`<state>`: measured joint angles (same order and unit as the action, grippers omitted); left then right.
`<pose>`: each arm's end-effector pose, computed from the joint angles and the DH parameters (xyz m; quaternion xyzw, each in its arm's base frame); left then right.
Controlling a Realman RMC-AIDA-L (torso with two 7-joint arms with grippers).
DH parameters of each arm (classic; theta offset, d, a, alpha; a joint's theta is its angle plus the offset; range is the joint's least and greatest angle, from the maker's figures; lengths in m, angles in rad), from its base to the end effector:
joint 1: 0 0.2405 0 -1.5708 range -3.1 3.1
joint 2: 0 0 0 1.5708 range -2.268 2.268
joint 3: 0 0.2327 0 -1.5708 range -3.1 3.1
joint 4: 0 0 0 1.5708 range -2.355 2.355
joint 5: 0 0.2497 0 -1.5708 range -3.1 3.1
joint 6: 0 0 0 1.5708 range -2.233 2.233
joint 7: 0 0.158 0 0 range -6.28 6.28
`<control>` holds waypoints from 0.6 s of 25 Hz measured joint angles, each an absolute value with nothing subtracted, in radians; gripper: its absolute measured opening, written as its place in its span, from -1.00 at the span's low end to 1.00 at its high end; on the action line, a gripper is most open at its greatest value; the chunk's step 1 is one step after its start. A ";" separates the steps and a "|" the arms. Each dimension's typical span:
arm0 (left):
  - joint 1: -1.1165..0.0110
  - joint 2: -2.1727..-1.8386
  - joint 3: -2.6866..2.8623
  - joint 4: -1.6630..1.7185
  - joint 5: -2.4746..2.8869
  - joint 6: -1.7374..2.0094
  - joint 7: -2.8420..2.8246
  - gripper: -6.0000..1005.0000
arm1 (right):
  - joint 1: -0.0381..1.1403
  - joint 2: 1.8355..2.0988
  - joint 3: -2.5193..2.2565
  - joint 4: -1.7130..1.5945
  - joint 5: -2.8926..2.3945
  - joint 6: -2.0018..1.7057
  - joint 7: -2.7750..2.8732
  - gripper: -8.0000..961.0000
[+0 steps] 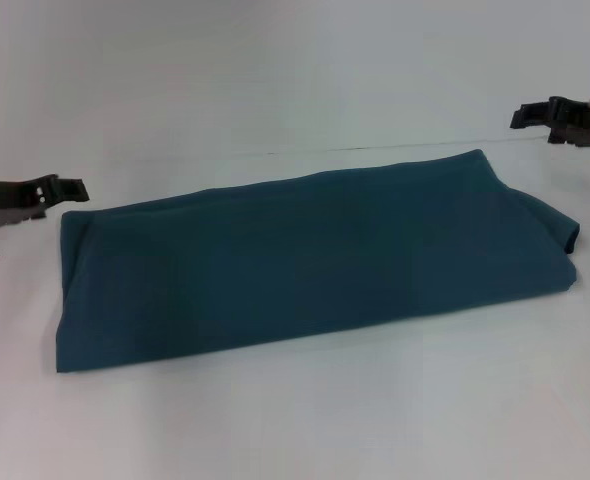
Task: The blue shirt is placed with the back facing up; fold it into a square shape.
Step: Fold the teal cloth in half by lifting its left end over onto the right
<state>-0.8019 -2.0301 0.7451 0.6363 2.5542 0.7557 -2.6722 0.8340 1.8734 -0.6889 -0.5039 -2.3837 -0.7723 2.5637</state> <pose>-0.2794 0.4928 0.0420 -0.6883 -0.5962 -0.1219 0.3949 0.2917 0.5080 0.0964 -0.6727 0.5992 0.1673 0.4006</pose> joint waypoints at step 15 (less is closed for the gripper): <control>-0.537 -2.054 0.578 0.757 2.165 1.229 -2.593 0.47 | 0.494 1.879 -0.613 -0.662 -1.903 -1.467 2.306 0.53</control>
<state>-0.5371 -2.0542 0.5775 0.7569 2.1653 1.2291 -2.5934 0.4936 1.8791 -0.6133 -0.6622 -1.9026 -1.4670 2.3057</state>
